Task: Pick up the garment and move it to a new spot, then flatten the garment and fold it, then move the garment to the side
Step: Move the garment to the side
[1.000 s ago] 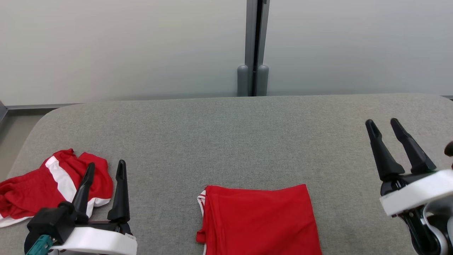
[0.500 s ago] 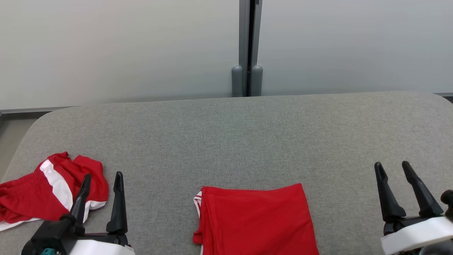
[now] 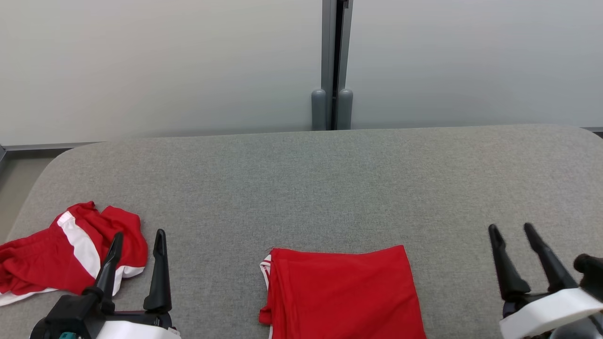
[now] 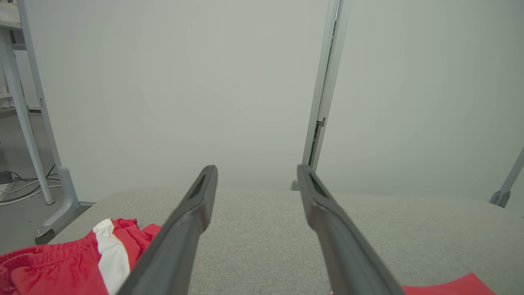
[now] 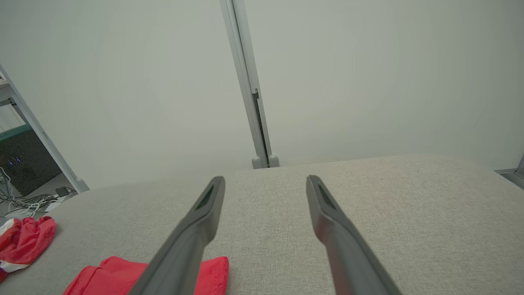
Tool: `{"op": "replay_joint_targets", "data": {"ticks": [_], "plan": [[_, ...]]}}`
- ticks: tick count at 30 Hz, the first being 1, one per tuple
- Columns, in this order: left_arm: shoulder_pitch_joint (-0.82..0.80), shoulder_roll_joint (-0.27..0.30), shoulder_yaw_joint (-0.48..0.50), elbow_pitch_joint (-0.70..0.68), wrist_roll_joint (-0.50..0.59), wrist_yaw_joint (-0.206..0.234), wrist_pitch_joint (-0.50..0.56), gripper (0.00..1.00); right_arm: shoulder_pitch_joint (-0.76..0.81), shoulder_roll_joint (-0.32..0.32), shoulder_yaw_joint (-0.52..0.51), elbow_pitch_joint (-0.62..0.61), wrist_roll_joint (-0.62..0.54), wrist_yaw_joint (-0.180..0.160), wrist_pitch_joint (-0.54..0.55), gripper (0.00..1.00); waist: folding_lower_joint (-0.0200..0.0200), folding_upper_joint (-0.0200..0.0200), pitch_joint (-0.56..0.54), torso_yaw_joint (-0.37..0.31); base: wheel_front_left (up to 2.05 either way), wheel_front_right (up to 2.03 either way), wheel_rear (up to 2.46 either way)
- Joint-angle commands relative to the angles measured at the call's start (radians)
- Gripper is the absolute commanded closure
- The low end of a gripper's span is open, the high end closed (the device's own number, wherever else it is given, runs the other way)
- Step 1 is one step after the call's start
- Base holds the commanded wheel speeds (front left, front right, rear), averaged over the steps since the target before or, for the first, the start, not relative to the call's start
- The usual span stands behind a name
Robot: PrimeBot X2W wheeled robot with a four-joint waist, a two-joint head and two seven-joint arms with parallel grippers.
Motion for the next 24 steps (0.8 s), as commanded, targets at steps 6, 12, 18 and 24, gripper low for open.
{"op": "replay_joint_targets", "data": {"ticks": [6,12,18,24], "plan": [[0.0,-0.004,-0.002,0.003,0.005,-0.012,-0.004,0.0,-0.041,-0.01,0.064,0.08,0.063,0.001,0.183,0.0,0.0,0.0,0.007,0.015,0.0,0.0,0.0],[-0.031,-0.014,-0.023,0.011,-0.002,-0.029,0.003,0.0,-0.114,0.003,0.092,0.182,0.112,0.001,0.302,0.0,0.0,0.0,0.021,0.069,0.0,0.0,0.0],[-0.068,-0.019,-0.041,0.022,0.004,-0.047,0.01,0.0,-0.157,0.034,0.074,0.338,0.126,0.001,0.406,0.0,0.0,0.0,0.043,0.135,0.0,0.0,0.0],[-0.079,-0.021,-0.049,0.029,0.005,-0.045,0.016,0.0,-0.164,0.073,0.051,0.441,0.175,0.001,0.532,0.0,0.0,0.0,0.056,0.18,0.0,0.0,0.0]]}}
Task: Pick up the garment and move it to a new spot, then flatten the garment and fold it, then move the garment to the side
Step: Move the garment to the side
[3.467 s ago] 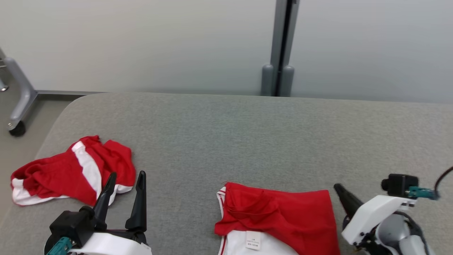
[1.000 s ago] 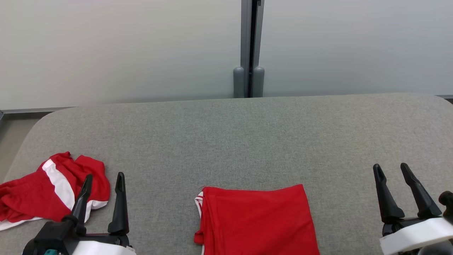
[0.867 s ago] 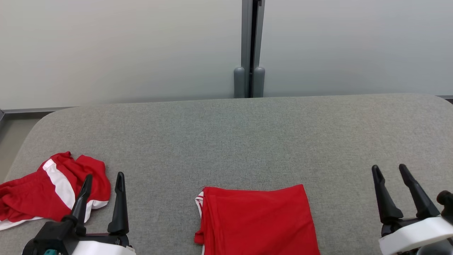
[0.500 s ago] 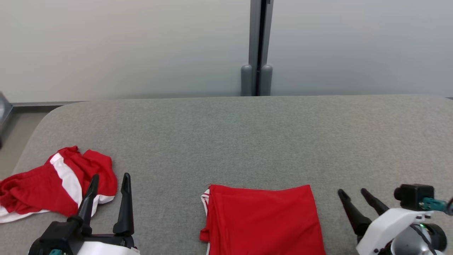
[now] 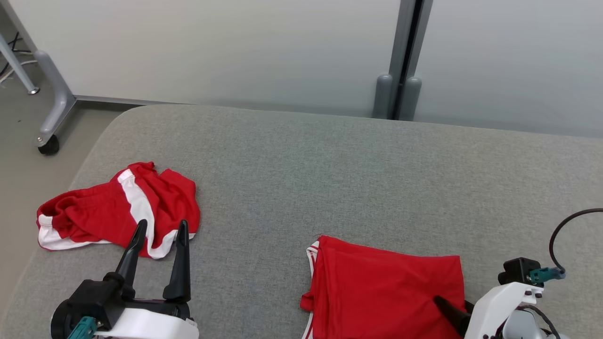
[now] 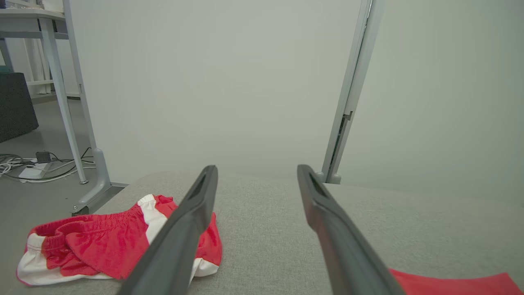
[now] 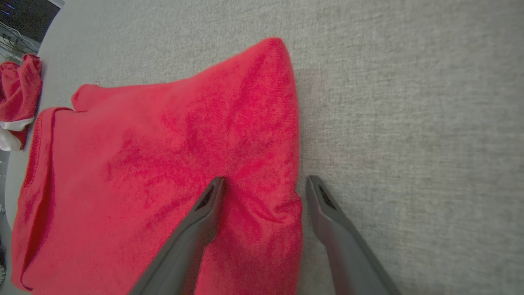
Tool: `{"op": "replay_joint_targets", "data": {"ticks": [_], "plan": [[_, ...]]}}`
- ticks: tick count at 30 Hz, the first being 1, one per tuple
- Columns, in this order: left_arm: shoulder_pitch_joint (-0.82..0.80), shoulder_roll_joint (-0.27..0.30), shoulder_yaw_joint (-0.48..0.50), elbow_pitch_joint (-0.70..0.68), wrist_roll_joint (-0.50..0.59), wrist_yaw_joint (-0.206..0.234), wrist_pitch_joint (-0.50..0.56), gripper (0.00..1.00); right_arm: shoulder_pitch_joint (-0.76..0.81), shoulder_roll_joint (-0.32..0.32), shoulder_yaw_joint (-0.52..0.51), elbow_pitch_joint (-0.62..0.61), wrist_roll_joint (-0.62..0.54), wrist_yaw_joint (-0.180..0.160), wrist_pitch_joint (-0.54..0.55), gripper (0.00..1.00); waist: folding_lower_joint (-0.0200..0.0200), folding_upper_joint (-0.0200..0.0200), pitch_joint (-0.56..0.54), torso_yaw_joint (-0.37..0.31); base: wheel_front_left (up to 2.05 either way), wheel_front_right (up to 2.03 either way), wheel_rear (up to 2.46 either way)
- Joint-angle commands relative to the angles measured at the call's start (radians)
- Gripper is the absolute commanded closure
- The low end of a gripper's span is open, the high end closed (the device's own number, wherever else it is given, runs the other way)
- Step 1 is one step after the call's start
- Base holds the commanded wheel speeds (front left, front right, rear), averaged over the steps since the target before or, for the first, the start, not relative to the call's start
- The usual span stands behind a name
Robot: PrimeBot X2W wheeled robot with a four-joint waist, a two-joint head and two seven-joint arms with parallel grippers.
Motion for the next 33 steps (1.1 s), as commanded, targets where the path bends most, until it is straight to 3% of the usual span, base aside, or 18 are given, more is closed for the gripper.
{"op": "replay_joint_targets", "data": {"ticks": [1,3,4,5,6,7,15,23,33], "plan": [[-0.015,0.002,0.0,0.002,0.0,-0.002,0.001,0.0,0.0,-0.001,0.001,0.019,0.003,0.002,0.028,0.0,0.0,0.0,0.005,0.014,0.0,0.0,0.0],[-0.016,0.002,0.0,0.003,0.0,-0.001,0.001,0.0,0.001,0.008,-0.005,0.025,0.009,0.002,0.044,0.0,0.0,0.0,0.006,0.02,0.0,0.0,0.0],[-0.017,0.002,0.0,0.003,-0.001,0.0,0.001,0.0,-0.001,0.011,-0.008,0.024,0.01,0.002,0.044,0.08,0.0,0.0,0.008,0.022,0.0,0.0,0.0],[-0.018,0.002,-0.001,0.003,-0.001,0.001,0.001,0.0,-0.003,0.013,-0.01,0.018,0.009,0.002,0.038,0.59,0.0,0.0,0.008,0.023,0.0,0.0,0.0],[-0.019,0.002,-0.001,0.003,-0.001,0.002,0.002,0.0,-0.006,0.014,-0.011,0.012,0.009,0.002,0.029,0.93,0.0,0.0,0.008,0.023,0.0,0.0,0.0],[-0.018,0.003,-0.001,0.003,0.0,0.004,0.003,0.0,-0.008,0.013,-0.012,0.007,0.011,0.002,0.023,1.0,0.0,0.0,0.007,0.022,0.0,0.0,0.0],[-0.022,0.003,-0.01,-0.012,-0.004,0.003,0.014,0.0,-0.036,-0.011,-0.003,-0.046,0.011,0.002,-0.018,1.0,0.0,0.0,-0.011,-0.036,0.0,0.0,0.0],[-0.063,-0.008,-0.046,-0.039,0.016,-0.015,0.022,0.0,-0.123,-0.081,0.051,-0.123,0.016,0.002,-0.017,1.0,0.0,0.0,0.009,-0.202,0.0,0.0,0.0],[-0.228,-0.063,-0.154,-0.021,0.077,-0.077,0.053,0.0,-0.3,-0.192,0.12,-0.143,0.063,0.002,-0.028,1.0,0.0,0.0,0.136,-0.374,0.0,0.0,0.0]]}}
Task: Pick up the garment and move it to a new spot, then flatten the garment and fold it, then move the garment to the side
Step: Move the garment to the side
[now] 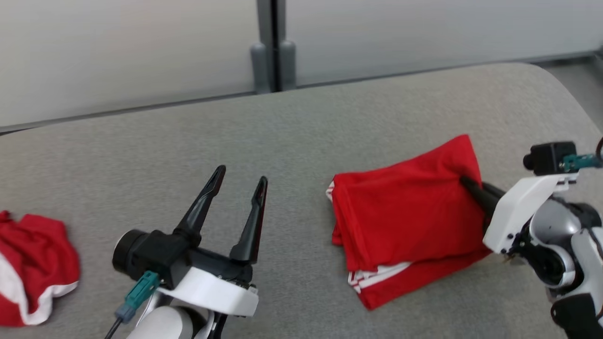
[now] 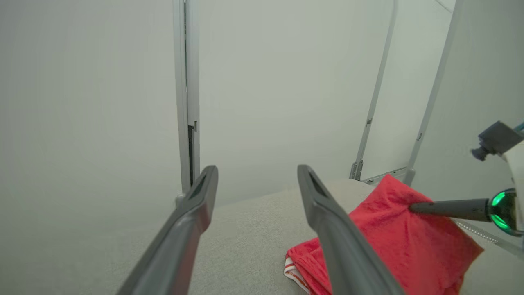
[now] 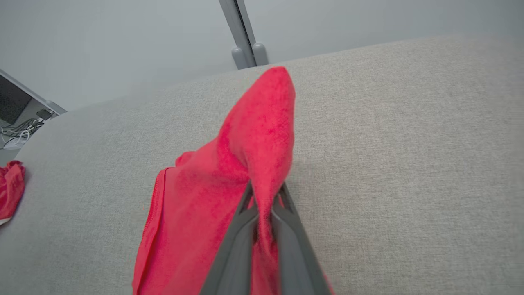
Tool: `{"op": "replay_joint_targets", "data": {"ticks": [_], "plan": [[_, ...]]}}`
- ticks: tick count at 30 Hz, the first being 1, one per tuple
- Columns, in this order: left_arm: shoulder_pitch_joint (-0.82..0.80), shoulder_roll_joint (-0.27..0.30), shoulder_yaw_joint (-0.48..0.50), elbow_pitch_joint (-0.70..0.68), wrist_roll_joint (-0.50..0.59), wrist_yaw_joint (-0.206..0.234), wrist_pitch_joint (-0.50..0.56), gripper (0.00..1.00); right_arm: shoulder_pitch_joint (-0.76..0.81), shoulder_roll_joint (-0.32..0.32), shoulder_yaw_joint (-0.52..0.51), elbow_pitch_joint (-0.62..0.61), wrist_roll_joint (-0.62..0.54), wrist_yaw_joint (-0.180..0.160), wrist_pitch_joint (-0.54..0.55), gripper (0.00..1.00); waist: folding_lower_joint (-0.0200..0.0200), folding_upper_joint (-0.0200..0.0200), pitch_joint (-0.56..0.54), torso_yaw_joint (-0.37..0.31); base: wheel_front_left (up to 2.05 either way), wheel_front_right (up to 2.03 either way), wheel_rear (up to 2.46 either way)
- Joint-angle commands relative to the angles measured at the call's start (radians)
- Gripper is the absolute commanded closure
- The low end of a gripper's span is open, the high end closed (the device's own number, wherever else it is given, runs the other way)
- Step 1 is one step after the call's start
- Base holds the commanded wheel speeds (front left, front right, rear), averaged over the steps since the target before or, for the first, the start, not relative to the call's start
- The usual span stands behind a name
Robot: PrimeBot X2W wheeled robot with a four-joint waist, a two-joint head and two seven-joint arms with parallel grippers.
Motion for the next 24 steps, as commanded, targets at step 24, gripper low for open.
{"op": "replay_joint_targets", "data": {"ticks": [24], "plan": [[-0.251,0.03,-0.06,-0.016,0.097,-0.04,0.136,0.0,-0.43,-0.239,-0.019,0.334,0.003,0.002,-0.184,0.82,0.0,-0.0001,0.381,-0.161,0.0,0.0,0.0]]}}
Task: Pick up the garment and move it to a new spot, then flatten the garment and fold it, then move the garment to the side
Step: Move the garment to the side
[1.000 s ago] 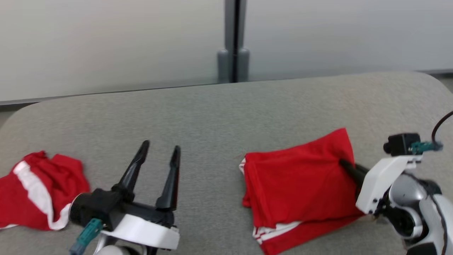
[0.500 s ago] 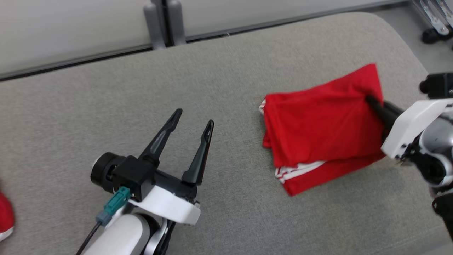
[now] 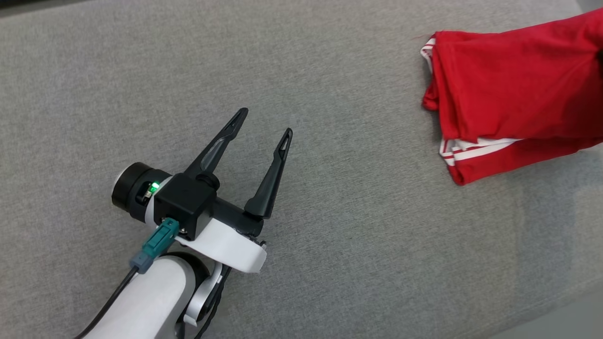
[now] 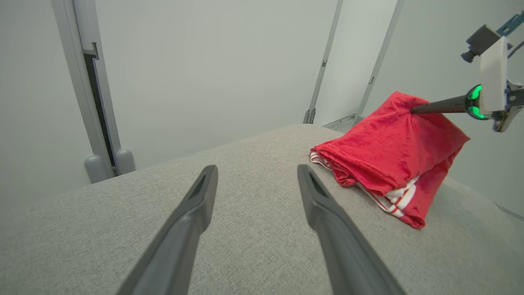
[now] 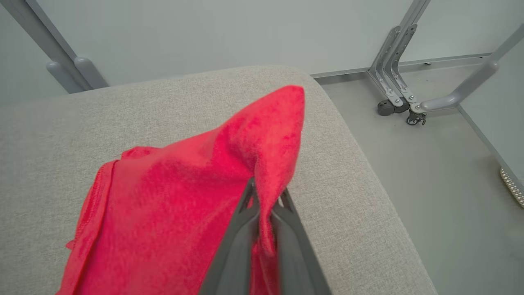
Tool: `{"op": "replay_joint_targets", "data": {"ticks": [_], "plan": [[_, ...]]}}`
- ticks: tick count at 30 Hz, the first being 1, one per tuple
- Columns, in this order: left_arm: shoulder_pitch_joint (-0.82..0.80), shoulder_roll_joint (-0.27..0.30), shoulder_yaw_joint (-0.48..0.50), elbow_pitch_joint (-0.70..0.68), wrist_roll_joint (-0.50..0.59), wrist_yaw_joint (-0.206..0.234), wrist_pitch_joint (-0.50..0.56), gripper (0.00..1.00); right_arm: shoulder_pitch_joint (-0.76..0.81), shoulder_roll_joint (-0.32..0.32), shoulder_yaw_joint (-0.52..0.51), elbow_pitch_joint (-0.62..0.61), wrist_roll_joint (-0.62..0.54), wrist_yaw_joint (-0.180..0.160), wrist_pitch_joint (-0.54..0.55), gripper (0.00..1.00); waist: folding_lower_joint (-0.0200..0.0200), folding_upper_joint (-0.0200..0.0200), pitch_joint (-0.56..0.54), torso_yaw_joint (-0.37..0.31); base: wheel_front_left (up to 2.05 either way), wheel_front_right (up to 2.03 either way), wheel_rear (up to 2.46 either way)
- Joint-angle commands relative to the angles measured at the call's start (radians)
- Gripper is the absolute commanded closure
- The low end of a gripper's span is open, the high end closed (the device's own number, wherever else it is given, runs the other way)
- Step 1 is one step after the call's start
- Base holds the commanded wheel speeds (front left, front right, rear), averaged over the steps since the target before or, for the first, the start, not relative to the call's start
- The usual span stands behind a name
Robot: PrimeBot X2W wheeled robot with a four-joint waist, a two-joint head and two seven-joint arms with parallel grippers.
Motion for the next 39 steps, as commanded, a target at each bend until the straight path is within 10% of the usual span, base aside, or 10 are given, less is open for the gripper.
{"op": "replay_joint_targets", "data": {"ticks": [1,3,5,16,39], "plan": [[-0.018,0.005,0.003,-0.004,0.006,0.002,0.003,0.0,-0.019,-0.006,0.004,0.016,-0.013,0.002,-0.012,0.82,0.0,0.0,0.022,0.016,0.0,0.0,0.0],[-0.021,0.006,0.003,-0.007,0.008,0.005,0.005,0.0,-0.05,-0.017,0.005,0.063,-0.04,0.002,-0.037,0.6,0.0,0.0,0.032,0.027,0.0,0.0,0.0],[-0.024,0.007,0.006,-0.008,0.008,0.006,0.004,0.0,-0.074,-0.019,0.003,0.107,-0.071,0.001,-0.069,0.0,0.0,0.0,0.036,0.036,0.0,0.0,0.0],[0.038,-0.002,0.04,0.026,-0.037,0.03,-0.068,0.0,-0.089,0.012,0.012,0.198,-0.184,0.001,-0.293,0.0,0.0,0.0,-0.092,0.098,0.0,0.0,0.0],[0.391,0.102,0.24,-0.002,-0.158,0.164,-0.16,0.0,0.512,0.179,-0.069,-0.36,-0.194,0.001,-0.387,0.0,0.0,0.0,-0.457,0.253,0.0,0.0,0.0]]}}
